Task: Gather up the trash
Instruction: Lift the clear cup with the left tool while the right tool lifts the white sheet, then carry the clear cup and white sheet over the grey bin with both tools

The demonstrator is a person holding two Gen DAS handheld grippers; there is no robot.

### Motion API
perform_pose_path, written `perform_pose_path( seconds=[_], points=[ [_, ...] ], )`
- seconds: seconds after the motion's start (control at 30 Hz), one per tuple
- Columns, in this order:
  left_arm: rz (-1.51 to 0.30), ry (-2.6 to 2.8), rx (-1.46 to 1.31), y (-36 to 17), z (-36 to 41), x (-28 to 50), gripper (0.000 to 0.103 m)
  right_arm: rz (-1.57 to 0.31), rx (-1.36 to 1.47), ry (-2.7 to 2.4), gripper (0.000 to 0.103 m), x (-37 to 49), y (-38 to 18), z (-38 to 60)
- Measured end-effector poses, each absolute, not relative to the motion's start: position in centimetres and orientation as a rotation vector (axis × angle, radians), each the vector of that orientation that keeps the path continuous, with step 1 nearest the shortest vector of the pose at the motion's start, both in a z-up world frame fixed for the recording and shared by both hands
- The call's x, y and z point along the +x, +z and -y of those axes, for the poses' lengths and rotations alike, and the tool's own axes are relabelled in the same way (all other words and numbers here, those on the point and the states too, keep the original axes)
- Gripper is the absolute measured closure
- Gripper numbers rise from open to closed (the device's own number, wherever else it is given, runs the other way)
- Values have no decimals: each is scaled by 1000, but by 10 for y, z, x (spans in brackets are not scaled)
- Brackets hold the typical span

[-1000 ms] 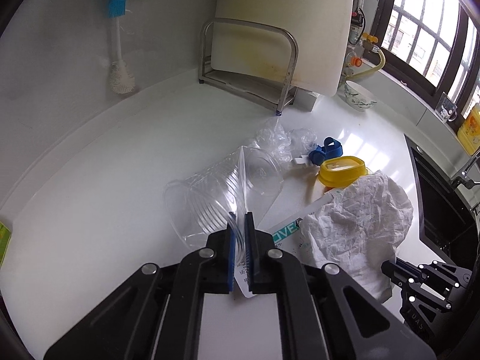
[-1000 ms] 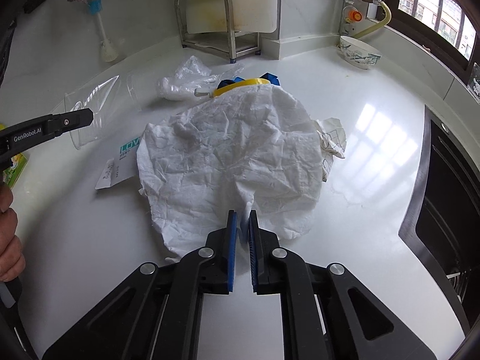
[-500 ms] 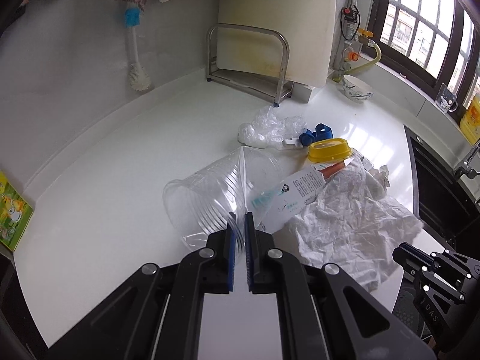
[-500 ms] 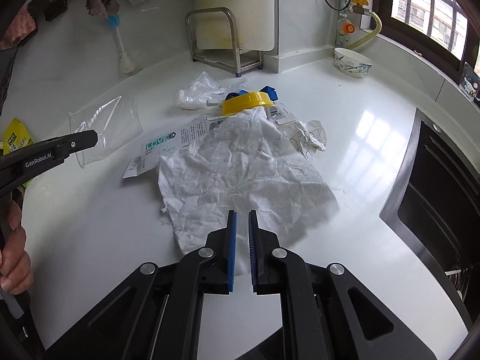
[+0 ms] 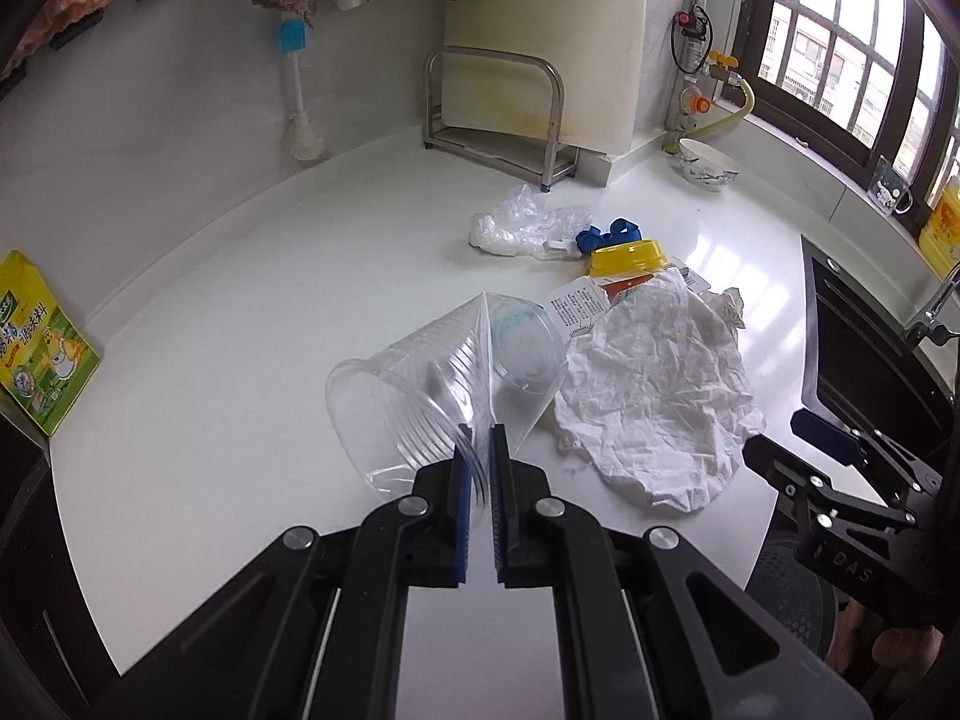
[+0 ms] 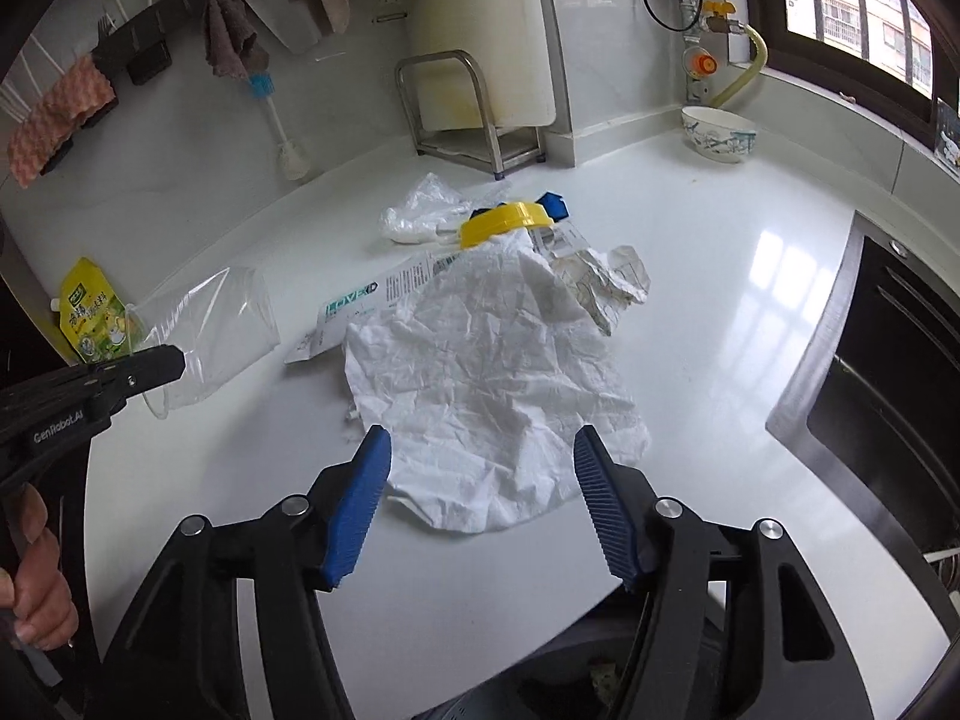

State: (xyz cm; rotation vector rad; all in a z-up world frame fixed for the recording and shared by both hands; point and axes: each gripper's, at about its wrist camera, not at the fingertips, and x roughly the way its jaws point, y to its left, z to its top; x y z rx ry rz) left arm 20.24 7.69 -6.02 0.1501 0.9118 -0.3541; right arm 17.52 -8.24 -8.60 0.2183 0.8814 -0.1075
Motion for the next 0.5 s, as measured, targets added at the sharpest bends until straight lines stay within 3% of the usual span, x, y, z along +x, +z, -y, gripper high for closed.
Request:
perform_pose_path(
  seconds=[0.5],
  points=[
    [-927, -326, 152, -68, -84, 193, 97, -1017, 93, -174, 35, 239, -141, 74]
  ],
)
